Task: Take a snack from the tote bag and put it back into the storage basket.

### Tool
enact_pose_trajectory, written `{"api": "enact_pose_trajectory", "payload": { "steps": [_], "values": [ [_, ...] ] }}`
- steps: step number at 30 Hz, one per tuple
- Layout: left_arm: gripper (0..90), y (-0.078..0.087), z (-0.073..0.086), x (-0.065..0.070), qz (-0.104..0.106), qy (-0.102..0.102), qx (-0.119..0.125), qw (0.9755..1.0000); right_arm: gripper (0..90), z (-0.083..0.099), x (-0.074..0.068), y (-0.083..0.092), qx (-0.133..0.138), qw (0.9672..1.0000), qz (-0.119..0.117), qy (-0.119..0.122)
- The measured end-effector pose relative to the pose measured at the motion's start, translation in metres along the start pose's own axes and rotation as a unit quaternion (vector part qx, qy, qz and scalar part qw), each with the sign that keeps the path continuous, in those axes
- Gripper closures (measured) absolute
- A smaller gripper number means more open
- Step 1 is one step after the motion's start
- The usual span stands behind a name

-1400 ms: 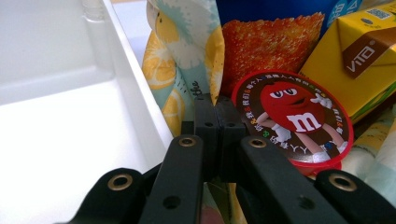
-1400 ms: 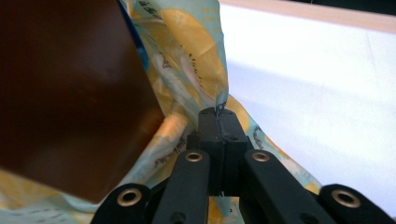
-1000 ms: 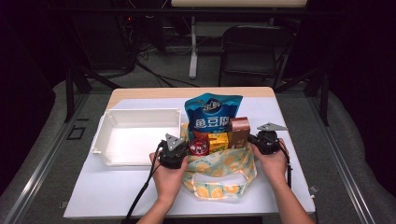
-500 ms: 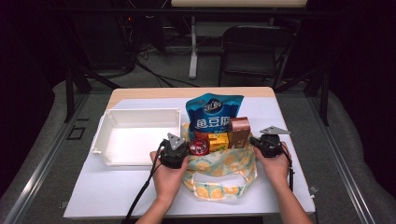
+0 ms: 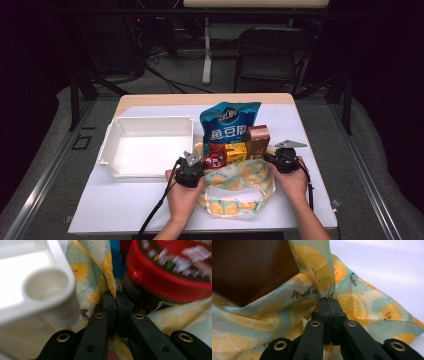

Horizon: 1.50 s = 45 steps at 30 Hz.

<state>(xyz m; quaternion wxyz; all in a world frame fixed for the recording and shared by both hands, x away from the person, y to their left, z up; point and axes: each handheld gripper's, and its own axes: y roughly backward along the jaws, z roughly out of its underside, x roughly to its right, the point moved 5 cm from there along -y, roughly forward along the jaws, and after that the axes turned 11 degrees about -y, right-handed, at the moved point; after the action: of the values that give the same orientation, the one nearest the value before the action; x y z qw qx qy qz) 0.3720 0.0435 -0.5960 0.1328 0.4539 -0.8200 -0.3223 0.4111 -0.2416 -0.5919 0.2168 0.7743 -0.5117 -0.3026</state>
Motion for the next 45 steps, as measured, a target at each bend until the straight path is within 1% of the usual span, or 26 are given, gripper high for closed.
{"api": "enact_pose_trajectory", "payload": {
  "steps": [2,4,6,8,9,11,13,14,15,16,17,19,20,22,24,26,28,30,31,32,35,37,38,42,43,45],
  "values": [
    [88.2,-0.002,0.001,-0.001,-0.001,0.005,-0.007,1.0000,90.0,0.001,0.001,-0.003,-0.010,0.9999,0.001,-0.008],
    [88.2,-0.004,0.001,-0.002,0.007,0.014,-0.013,0.9998,90.0,0.001,0.002,-0.005,-0.009,0.9998,0.003,-0.015],
    [87.9,-0.002,0.001,-0.003,0.011,0.011,-0.016,0.9997,90.0,0.001,0.002,-0.006,-0.009,0.9997,0.005,-0.024],
    [83.3,0.001,0.001,-0.002,0.007,0.007,-0.011,0.9999,89.1,0.000,0.003,-0.004,-0.015,0.9995,0.004,-0.028],
    [79.9,0.007,0.002,-0.003,0.011,0.006,-0.006,0.9999,85.9,0.000,0.003,-0.003,-0.012,0.9996,0.007,-0.024],
    [72.4,0.016,0.001,-0.003,0.017,0.005,0.005,0.9998,76.8,-0.001,0.002,0.005,0.015,0.9997,0.010,-0.017],
    [64.7,0.026,-0.001,-0.002,0.019,-0.001,0.016,0.9997,70.0,-0.003,0.003,0.016,0.033,0.9992,0.002,-0.022],
    [63.1,0.029,-0.002,-0.002,0.021,-0.001,0.020,0.9996,67.4,-0.005,0.002,0.021,0.049,0.9983,-0.004,-0.031],
    [61.8,0.033,-0.004,-0.001,0.025,0.003,0.025,0.9994,65.1,-0.006,0.003,0.026,0.057,0.9979,-0.003,-0.031],
    [60.7,0.038,-0.005,-0.001,0.036,0.004,0.030,0.9989,62.6,-0.008,0.003,0.034,0.065,0.9975,-0.005,-0.028],
    [59.9,0.041,-0.006,-0.001,0.036,0.003,0.033,0.9988,60.2,-0.011,0.001,0.041,0.083,0.9961,-0.005,-0.029],
    [57.9,0.048,-0.008,-0.001,0.039,-0.001,0.044,0.9983,56.1,-0.014,-0.001,0.053,0.095,0.9952,-0.006,-0.022],
    [56.7,0.050,-0.008,-0.001,0.043,0.002,0.048,0.9979,52.6,-0.018,-0.004,0.062,0.108,0.9939,-0.010,-0.020],
    [55.1,0.056,-0.011,-0.001,0.054,0.006,0.060,0.9967,49.4,-0.021,-0.007,0.072,0.113,0.9934,-0.012,-0.013],
    [52.9,0.061,-0.014,-0.002,0.056,0.007,0.070,0.9960,45.4,-0.025,-0.010,0.080,0.119,0.9927,-0.016,-0.010],
    [50.5,0.065,-0.016,-0.005,0.059,0.012,0.083,0.9948,41.6,-0.029,-0.015,0.089,0.131,0.9911,-0.023,-0.012],
    [48.0,0.069,-0.018,-0.009,0.063,0.011,0.094,0.9935,38.9,-0.032,-0.022,0.097,0.147,0.9886,-0.027,-0.016],
    [44.9,0.071,-0.019,-0.014,0.066,0.005,0.099,0.9928,35.1,-0.034,-0.029,0.104,0.155,0.9873,-0.031,-0.014],
    [44.4,0.072,-0.019,-0.017,0.074,0.006,0.104,0.9918,33.5,-0.035,-0.032,0.106,0.160,0.9865,-0.032,-0.013],
    [43.7,0.073,-0.019,-0.018,0.075,0.004,0.106,0.9916,31.6,-0.036,-0.037,0.110,0.168,0.9851,-0.035,-0.014],
    [42.1,0.073,-0.018,-0.025,0.072,0.005,0.110,0.9913,27.9,-0.037,-0.048,0.115,0.176,0.9833,-0.041,-0.015],
    [41.8,0.074,-0.018,-0.028,0.066,0.004,0.115,0.9911,24.9,-0.039,-0.054,0.115,0.176,0.9832,-0.046,-0.015],
    [41.6,0.075,-0.018,-0.030,0.064,0.003,0.117,0.9910,22.8,-0.039,-0.058,0.114,0.181,0.9822,-0.046,-0.016],
    [40.6,0.076,-0.018,-0.032,0.065,0.002,0.124,0.9901,18.3,-0.040,-0.074,0.106,0.180,0.9822,-0.050,-0.018],
    [39.5,0.076,-0.018,-0.033,0.065,0.002,0.125,0.9901,16.3,-0.040,-0.078,0.101,0.179,0.9830,-0.041,-0.012],
    [38.0,0.077,-0.018,-0.032,0.066,-0.004,0.132,0.9891,14.8,-0.040,-0.084,0.094,0.179,0.9834,-0.026,-0.012]
  ]
}}
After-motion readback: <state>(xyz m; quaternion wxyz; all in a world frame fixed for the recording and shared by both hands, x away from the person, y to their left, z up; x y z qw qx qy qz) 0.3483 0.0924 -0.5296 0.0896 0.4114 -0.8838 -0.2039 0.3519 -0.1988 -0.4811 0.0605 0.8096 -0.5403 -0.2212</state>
